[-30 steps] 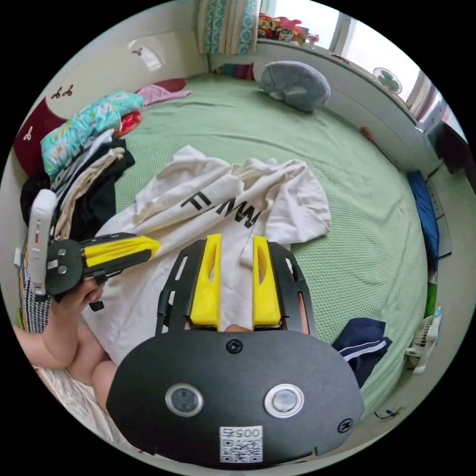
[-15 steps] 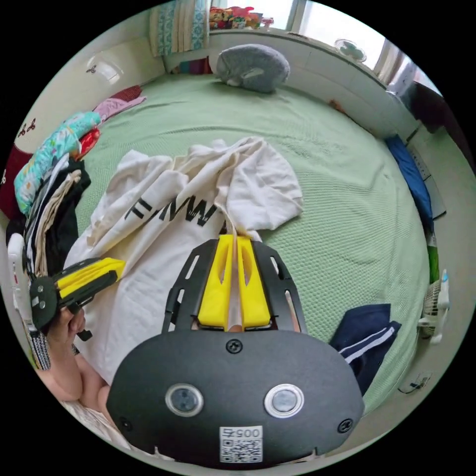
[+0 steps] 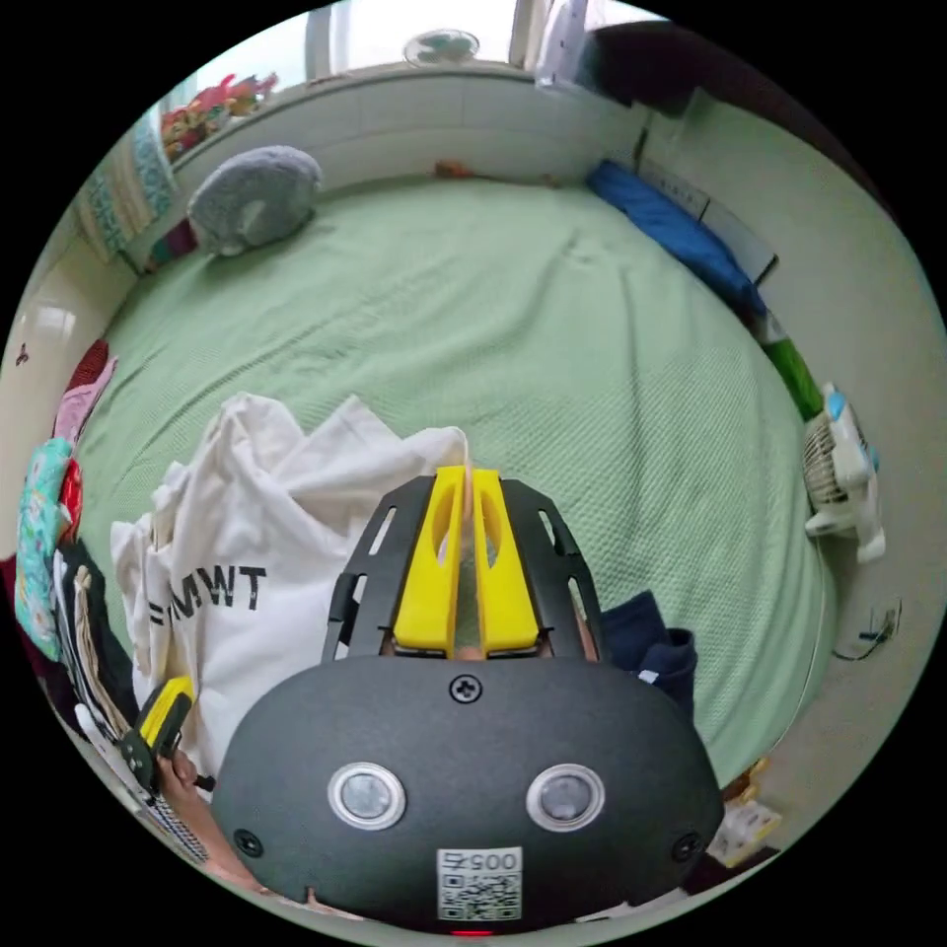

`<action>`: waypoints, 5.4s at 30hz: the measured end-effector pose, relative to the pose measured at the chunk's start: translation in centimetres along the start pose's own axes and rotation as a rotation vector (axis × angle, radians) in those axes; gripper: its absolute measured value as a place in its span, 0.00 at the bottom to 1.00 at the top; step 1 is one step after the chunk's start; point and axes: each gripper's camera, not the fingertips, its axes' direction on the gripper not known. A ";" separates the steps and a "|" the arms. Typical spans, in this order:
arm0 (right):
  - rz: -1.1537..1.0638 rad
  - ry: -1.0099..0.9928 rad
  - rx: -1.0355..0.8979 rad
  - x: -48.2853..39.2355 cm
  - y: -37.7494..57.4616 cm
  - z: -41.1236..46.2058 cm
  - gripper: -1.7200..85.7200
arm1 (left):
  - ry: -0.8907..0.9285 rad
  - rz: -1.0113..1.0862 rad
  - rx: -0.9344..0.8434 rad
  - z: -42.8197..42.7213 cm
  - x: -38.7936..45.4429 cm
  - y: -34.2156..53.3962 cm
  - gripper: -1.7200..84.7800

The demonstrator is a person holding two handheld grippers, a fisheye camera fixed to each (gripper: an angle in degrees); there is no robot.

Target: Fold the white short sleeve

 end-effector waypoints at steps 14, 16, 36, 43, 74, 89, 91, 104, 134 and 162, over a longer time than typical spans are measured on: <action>-0.275 -0.056 0.094 -5.1 5.5 -7.2 0.09 | 0.181 0.057 0.155 -6.1 -4.1 0.7 0.13; -0.355 -0.079 0.105 -7.6 7.5 -7.7 0.10 | 0.128 0.062 0.157 -6.9 -5.2 0.3 0.14; -0.594 -0.165 0.005 -23.7 13.8 -1.6 0.08 | 0.003 0.228 0.000 -7.6 -4.9 -6.9 0.05; -0.555 -0.228 0.017 -28.0 11.5 -1.5 0.08 | -0.078 0.233 0.037 -13.0 -7.3 -8.0 0.03; -0.617 -0.264 0.093 -36.8 4.1 -3.8 0.12 | -0.061 -0.060 0.158 -26.6 -22.7 -2.9 0.02; -0.599 -0.071 -0.081 -43.5 2.6 0.2 0.04 | -0.063 -0.053 0.201 -30.2 -24.9 0.6 0.02; -0.558 -0.092 -0.030 -42.7 2.3 -1.5 0.01 | -0.048 -0.055 0.210 -30.8 -25.2 0.9 0.02; -0.360 -0.317 0.087 -40.4 -0.4 -5.3 0.05 | -0.064 -0.344 0.375 -33.7 -31.8 4.7 0.04; -0.538 -0.039 -0.093 -15.3 44.1 -19.5 0.15 | -0.026 -0.035 0.014 -34.0 -14.2 29.9 0.12; -0.327 0.130 -0.093 -6.6 62.2 -25.5 0.02 | -0.115 -0.036 -0.212 -26.0 -6.3 46.7 0.03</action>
